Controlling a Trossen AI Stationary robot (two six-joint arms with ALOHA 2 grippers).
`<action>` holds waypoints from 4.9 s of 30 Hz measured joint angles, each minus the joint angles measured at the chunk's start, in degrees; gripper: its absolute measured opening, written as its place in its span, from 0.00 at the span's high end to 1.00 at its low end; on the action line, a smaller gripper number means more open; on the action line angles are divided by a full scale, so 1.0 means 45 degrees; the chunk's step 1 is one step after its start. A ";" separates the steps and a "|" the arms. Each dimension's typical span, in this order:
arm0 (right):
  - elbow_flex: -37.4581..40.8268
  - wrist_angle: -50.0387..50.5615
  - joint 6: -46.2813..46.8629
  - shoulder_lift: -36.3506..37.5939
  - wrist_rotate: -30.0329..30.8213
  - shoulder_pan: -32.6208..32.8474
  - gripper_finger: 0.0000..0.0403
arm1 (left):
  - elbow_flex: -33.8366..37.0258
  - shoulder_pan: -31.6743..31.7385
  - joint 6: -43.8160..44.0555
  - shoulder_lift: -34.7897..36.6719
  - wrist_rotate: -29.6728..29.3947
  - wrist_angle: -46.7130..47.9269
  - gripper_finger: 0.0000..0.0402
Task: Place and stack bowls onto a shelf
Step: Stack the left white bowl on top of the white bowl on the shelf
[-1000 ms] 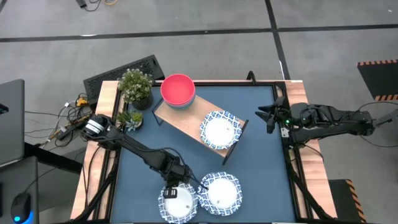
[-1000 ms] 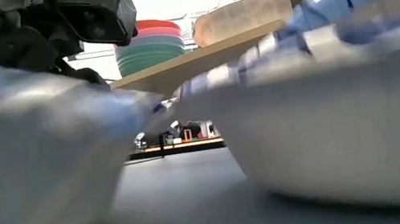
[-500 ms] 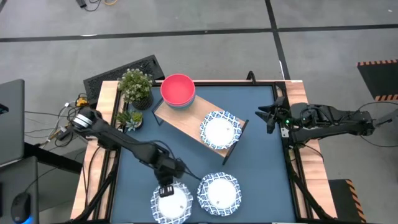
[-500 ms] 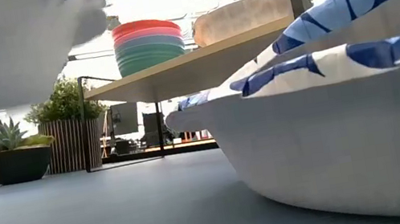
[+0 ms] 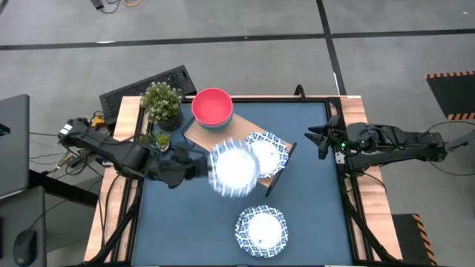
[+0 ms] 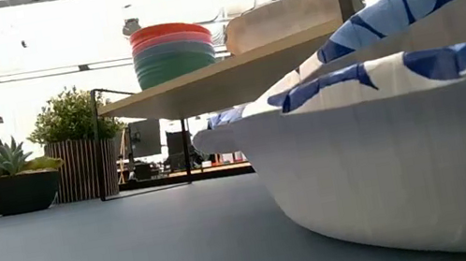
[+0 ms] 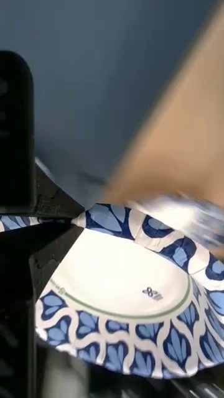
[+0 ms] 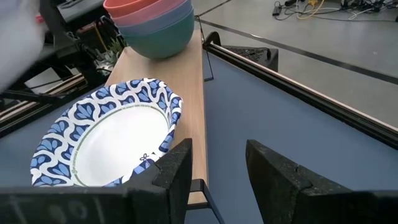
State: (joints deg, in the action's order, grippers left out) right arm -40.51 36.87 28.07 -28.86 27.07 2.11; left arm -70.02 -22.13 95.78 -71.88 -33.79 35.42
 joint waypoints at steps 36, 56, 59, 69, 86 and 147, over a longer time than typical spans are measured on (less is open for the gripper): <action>0.0000 0.0688 -0.0052 0.0000 0.0029 -0.0005 0.56 | -0.4201 0.3349 0.1205 -0.4618 0.1876 0.1602 1.00; 0.0000 0.0678 -0.0003 0.0000 0.0044 -0.0005 0.56 | -0.4187 0.3662 0.0132 -0.4681 0.2467 0.0540 0.88; 0.0000 0.0678 -0.0003 0.0000 0.0043 -0.0005 0.56 | -0.4187 0.3867 -0.0442 -0.4686 0.2883 -0.0002 0.85; 0.0000 0.0673 -0.0003 0.0000 0.0044 -0.0004 0.56 | -0.4182 0.4274 -0.1823 -0.4666 0.4616 -0.0022 0.80; 0.0000 0.0668 -0.0003 -0.0185 0.0049 -0.0005 0.56 | -0.4177 0.4299 -0.2464 -0.4906 0.4775 -0.0140 0.97; 0.0000 0.0770 -0.0008 -0.0180 0.0005 0.0000 0.56 | -0.4182 0.4854 -0.3631 -0.5353 0.7233 -0.0583 0.68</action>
State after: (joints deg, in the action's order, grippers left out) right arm -40.51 40.34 28.03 -29.67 27.09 2.11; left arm -88.84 -0.29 79.45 -95.97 -1.24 32.80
